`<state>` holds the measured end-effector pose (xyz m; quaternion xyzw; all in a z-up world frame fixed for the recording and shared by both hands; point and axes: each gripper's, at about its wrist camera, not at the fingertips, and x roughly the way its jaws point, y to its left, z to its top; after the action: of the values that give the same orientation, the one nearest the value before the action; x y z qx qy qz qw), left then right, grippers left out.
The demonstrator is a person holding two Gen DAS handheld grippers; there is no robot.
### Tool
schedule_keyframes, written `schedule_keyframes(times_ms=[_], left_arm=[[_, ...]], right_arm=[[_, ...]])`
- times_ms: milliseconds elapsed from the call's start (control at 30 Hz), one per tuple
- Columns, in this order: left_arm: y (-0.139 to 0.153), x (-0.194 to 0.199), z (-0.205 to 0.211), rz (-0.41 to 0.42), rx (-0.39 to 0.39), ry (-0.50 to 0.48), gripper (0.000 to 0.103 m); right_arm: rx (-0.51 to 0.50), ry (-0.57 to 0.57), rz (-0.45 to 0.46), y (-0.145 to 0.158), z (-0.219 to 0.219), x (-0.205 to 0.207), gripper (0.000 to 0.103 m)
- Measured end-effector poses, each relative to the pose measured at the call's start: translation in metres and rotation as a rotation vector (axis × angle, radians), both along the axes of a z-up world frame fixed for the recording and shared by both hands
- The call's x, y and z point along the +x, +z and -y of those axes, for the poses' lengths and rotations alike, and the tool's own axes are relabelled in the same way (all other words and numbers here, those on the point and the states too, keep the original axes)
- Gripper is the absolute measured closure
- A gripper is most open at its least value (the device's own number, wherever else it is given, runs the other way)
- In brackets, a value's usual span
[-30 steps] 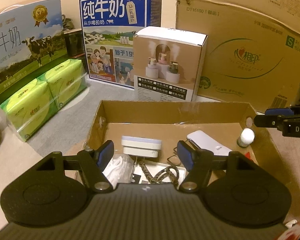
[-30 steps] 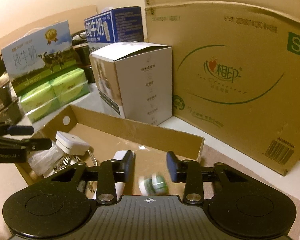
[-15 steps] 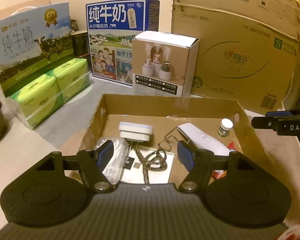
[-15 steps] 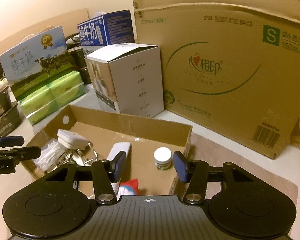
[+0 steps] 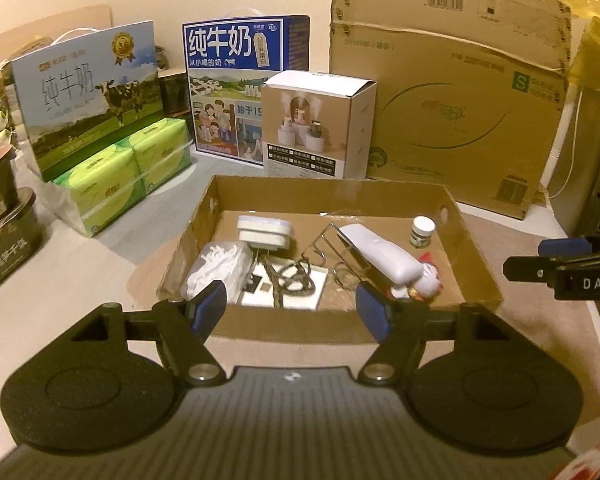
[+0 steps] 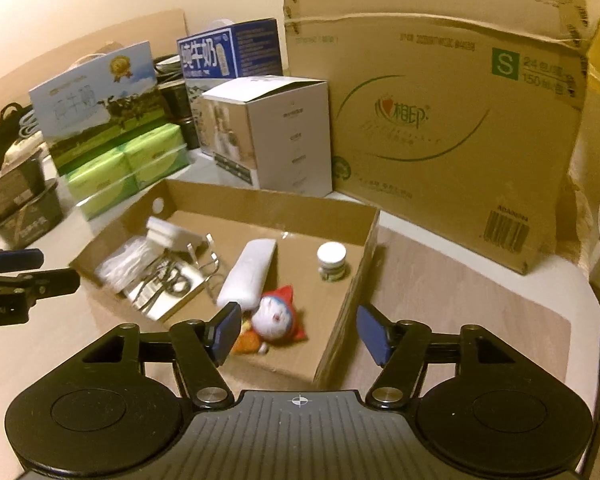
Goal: Organize rigid objects
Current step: 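Move both tools back toward the blue binder clip and white plug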
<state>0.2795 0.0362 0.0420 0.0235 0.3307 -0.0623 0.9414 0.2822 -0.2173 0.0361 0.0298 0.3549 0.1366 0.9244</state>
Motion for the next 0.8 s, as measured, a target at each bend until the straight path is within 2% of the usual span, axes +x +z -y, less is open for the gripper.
schedule_keyframes(times_ms=[267,800], left_arm=[[0.002,-0.048,0.006,-0.003,-0.032,0.023,0.031],[0.001,-0.123,0.019,0.013,-0.058,0.062,0.026]], right_arm=[[0.053,-0.013,-0.008,0.007,0.010,-0.050,0.026],[0.034,-0.031,-0.032,0.011,0.013,-0.121,0.021]])
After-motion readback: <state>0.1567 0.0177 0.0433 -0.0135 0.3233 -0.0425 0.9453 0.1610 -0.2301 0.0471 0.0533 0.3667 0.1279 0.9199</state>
